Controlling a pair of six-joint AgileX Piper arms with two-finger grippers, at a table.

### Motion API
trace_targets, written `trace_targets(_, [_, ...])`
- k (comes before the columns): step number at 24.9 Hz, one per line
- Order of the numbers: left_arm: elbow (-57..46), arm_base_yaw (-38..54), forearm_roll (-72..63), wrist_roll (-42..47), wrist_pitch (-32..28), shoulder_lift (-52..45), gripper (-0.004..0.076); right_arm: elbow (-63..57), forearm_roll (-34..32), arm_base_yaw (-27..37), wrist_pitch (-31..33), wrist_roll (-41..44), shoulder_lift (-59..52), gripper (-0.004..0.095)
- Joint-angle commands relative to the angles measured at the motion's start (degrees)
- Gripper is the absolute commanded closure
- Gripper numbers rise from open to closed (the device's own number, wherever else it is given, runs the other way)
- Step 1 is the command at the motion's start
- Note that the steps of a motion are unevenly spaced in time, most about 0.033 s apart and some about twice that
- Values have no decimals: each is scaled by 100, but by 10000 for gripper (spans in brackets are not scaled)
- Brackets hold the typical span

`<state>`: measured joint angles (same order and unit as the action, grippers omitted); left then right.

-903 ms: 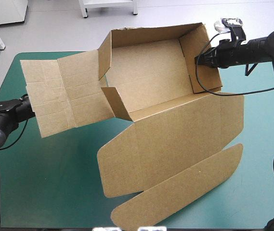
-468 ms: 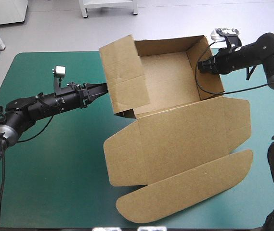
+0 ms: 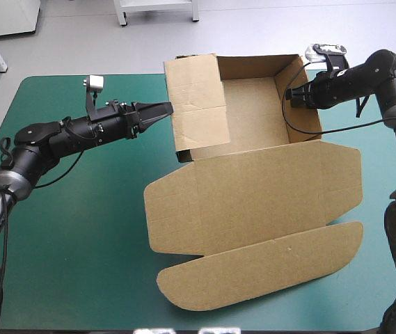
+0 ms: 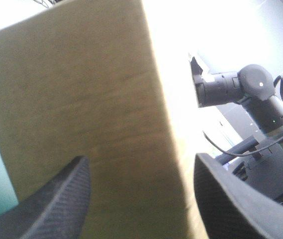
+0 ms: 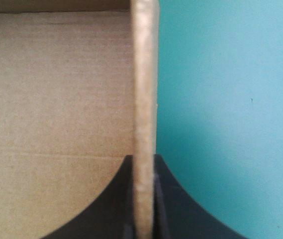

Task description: Fold the box

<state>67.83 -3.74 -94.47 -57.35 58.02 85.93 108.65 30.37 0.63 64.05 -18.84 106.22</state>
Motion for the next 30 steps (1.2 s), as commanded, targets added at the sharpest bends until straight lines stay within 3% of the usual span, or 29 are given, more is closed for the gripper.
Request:
trace_targets(1, [500,-55,60,374,-113,-194,286,166,-32,-66,-238,229,-309,920])
trace_targets(12, [644,-92,1230,1063,-392,-181,286,166,62,-291,-455,466,-309,920])
trace_targets(16, [810,-92,1589,1400,-531,-171,286,166,-396,-570,-519,632,-309,920])
trace_targets(19, [1164,-92,2418,2066,-523,-69,286,166,-1025,-871,-634,1004,-271,920])
trace_targets(30, [2591,-537,5510,4133,-125,752,307,166,-1058,-1318,-750,1745,-29,919])
